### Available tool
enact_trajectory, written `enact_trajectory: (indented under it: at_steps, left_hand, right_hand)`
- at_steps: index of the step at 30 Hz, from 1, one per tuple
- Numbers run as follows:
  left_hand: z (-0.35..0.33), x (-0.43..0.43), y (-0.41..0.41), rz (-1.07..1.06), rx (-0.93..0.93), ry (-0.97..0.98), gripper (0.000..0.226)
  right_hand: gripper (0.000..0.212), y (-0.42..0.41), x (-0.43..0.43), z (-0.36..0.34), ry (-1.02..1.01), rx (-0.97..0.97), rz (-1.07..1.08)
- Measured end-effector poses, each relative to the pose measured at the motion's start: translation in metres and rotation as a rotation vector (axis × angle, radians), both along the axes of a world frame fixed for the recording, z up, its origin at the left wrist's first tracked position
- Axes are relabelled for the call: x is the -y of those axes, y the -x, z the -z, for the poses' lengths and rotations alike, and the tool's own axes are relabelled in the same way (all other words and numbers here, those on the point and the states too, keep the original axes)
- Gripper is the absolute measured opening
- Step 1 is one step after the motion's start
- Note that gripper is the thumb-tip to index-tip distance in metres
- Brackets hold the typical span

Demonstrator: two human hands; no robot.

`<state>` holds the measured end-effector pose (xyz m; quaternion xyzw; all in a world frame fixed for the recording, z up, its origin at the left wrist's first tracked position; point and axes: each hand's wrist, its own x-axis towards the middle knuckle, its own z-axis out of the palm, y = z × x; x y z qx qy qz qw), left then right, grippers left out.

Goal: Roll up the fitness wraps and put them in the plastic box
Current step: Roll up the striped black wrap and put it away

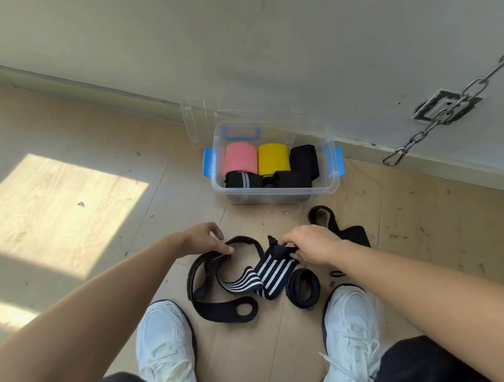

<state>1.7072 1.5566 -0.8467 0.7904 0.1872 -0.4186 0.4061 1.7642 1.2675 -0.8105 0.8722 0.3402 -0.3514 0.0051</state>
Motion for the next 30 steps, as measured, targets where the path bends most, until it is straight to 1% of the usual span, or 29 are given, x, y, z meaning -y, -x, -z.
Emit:
enact_trajectory:
  at_steps: [2, 3, 5, 6, 9, 10, 11, 12, 13, 14, 15, 16, 17, 18, 19, 20, 21, 22, 24, 26, 30]
  left_hand:
    - [0.001, 0.004, -0.002, 0.044, 0.040, -0.013, 0.036]
    - [0.001, 0.004, -0.003, 0.053, 0.090, -0.042, 0.029]
    - [0.000, -0.001, -0.007, 0.095, 0.203, -0.165, 0.019]
    - [-0.002, -0.006, -0.009, 0.128, 0.249, -0.258, 0.016]
    - [-0.010, -0.019, -0.011, 0.171, 0.362, -0.589, 0.020]
    - [-0.014, -0.022, -0.009, 0.174, 0.421, -0.664, 0.023]
    - [-0.017, -0.023, -0.007, 0.193, 0.499, -0.697, 0.026]
    - [-0.020, -0.023, -0.006, 0.238, 0.578, -0.692, 0.029]
    - [-0.023, -0.022, -0.005, 0.305, 0.643, -0.647, 0.033]
    - [-0.028, -0.020, -0.004, 0.384, 0.664, -0.565, 0.038]
    - [-0.033, -0.018, -0.003, 0.469, 0.633, -0.467, 0.046]
    - [-0.036, -0.015, -0.003, 0.577, 0.564, -0.395, 0.056]
    - [-0.038, -0.012, -0.002, 0.715, 0.479, -0.375, 0.066]
    - [-0.039, -0.009, -0.003, 0.860, 0.411, -0.401, 0.072]
    - [-0.038, -0.008, -0.003, 0.972, 0.381, -0.443, 0.071]
    - [-0.035, -0.007, -0.003, 1.025, 0.390, -0.470, 0.062]
    - [-0.033, -0.005, -0.002, 1.021, 0.413, -0.473, 0.048]
    - [-0.032, -0.004, -0.002, 0.973, 0.436, -0.454, 0.034]
    - [-0.032, -0.001, -0.005, 0.826, 0.454, -0.398, 0.021]
    - [-0.039, 0.004, -0.011, 0.658, 0.454, -0.315, 0.018]
    - [-0.062, 0.016, -0.028, 0.371, 0.399, -0.137, 0.022]
  right_hand:
    - [0.028, -0.004, 0.004, -0.001, -0.010, -0.018, 0.054]
    - [0.026, -0.008, 0.006, -0.001, -0.017, -0.021, 0.091]
    - [0.027, -0.018, 0.011, -0.002, -0.044, -0.035, 0.189]
    - [0.030, -0.023, 0.013, -0.001, -0.062, -0.048, 0.245]
    - [0.040, -0.035, 0.021, 0.000, -0.150, -0.102, 0.377]
    - [0.039, -0.038, 0.023, 0.000, -0.191, -0.124, 0.401]
    - [0.035, -0.040, 0.024, -0.001, -0.226, -0.144, 0.419]
    - [0.030, -0.041, 0.023, -0.001, -0.255, -0.158, 0.431]
    - [0.024, -0.043, 0.022, -0.002, -0.275, -0.166, 0.438]
    - [0.020, -0.044, 0.021, -0.002, -0.291, -0.171, 0.441]
    - [0.017, -0.045, 0.019, -0.002, -0.302, -0.176, 0.436]
    - [0.016, -0.045, 0.016, -0.002, -0.308, -0.176, 0.426]
    - [0.014, -0.044, 0.014, -0.003, -0.313, -0.171, 0.415]
    - [0.013, -0.042, 0.011, -0.004, -0.320, -0.170, 0.407]
    - [0.011, -0.041, 0.009, -0.005, -0.329, -0.172, 0.400]
    - [0.010, -0.040, 0.006, -0.006, -0.337, -0.175, 0.390]
    - [0.010, -0.039, 0.003, -0.007, -0.341, -0.175, 0.377]
    - [0.009, -0.038, 0.001, -0.008, -0.340, -0.176, 0.368]
    - [0.012, -0.039, -0.003, -0.010, -0.349, -0.189, 0.363]
    - [0.015, -0.041, -0.006, -0.018, -0.362, -0.234, 0.381]
    - [0.013, -0.055, -0.020, -0.062, -0.410, -0.471, 0.462]
